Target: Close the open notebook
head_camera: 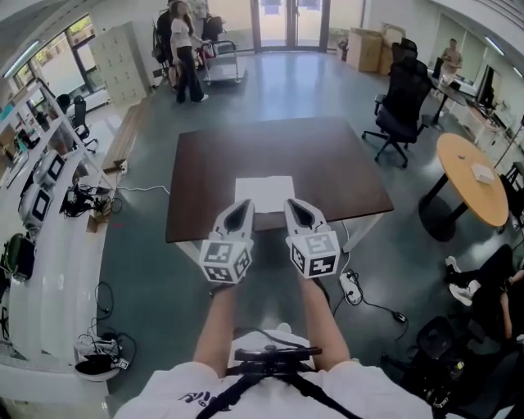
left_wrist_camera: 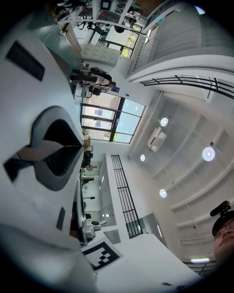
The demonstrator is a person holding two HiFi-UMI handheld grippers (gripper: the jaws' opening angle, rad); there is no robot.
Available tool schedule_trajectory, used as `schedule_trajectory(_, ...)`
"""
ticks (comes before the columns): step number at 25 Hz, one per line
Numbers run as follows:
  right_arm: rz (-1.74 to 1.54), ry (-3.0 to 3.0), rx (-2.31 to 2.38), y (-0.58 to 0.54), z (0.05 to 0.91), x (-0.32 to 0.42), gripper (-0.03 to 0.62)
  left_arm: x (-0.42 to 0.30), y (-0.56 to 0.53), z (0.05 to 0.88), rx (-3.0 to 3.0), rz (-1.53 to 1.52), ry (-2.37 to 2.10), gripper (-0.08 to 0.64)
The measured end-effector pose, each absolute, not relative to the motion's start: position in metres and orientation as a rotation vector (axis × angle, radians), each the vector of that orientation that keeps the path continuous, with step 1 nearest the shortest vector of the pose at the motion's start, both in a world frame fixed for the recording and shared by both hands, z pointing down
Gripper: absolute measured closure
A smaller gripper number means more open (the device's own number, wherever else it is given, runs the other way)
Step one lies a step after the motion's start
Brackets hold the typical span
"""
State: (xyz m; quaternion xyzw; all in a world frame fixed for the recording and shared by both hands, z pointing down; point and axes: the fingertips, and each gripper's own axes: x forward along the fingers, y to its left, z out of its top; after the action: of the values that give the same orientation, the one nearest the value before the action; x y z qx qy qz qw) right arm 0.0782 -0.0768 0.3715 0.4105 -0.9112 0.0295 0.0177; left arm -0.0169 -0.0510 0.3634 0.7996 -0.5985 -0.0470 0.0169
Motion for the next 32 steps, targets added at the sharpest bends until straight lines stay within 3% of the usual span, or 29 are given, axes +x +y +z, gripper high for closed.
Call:
schedule_trajectory(16, 0.173, -2.804, 1.220, -0.261, 0.417, 0.057, 0.588, -0.037, -0.240, 0.406, 2.448, -0.138, -1.850, 0.551)
schedule_trajectory(24, 0.084, -2.834, 1.193, -0.374, 0.393, -0.011, 0.588, -0.110, -0.364, 0.373, 2.489, -0.254, -1.837, 0.551)
schedule_trajectory(32, 0.196, -2.788, 1.096, -0.438, 0.447, -0.053, 0.588, -0.169, -0.420, 0.438, 2.387, -0.171, -1.829, 0.551)
